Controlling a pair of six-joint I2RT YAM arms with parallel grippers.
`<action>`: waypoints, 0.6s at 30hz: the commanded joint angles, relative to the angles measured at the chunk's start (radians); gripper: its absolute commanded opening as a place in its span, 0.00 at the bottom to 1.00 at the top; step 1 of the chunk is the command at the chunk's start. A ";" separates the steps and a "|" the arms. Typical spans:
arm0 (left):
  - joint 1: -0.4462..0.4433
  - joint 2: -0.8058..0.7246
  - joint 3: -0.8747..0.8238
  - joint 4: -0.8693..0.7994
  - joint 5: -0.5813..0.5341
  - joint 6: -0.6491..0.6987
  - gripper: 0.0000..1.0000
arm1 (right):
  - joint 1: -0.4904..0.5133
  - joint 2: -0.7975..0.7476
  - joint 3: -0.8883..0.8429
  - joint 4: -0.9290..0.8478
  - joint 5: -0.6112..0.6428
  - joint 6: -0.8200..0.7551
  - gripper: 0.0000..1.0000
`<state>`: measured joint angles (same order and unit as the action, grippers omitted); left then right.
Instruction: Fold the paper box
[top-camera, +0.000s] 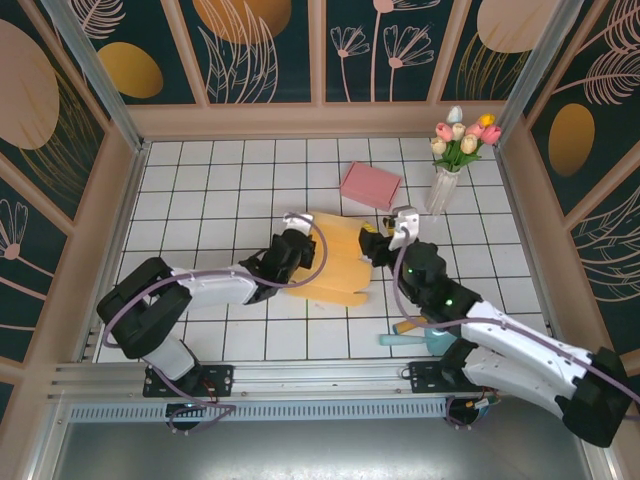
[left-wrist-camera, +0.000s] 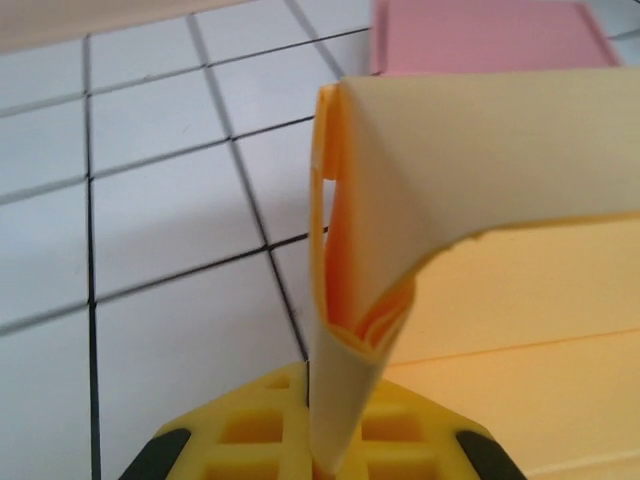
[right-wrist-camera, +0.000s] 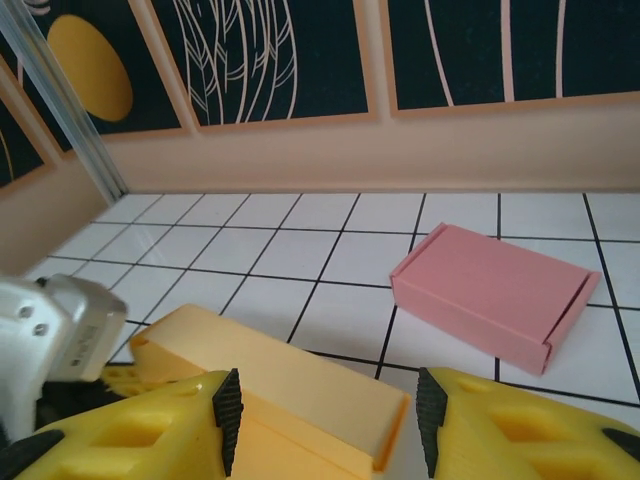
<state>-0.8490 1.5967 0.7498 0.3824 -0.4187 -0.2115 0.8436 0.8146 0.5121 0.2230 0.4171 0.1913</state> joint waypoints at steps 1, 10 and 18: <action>0.005 -0.026 0.137 -0.243 0.111 0.242 0.00 | -0.008 -0.083 0.062 -0.179 0.000 0.053 0.53; 0.005 0.106 0.393 -0.670 0.223 0.408 0.00 | -0.052 -0.202 0.004 -0.258 -0.019 0.080 0.58; 0.005 0.374 0.574 -0.887 0.118 0.444 0.00 | -0.172 -0.109 -0.088 -0.148 -0.103 0.135 0.62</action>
<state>-0.8490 1.9083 1.2694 -0.3187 -0.2264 0.1688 0.7185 0.6727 0.4454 0.0082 0.3717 0.2913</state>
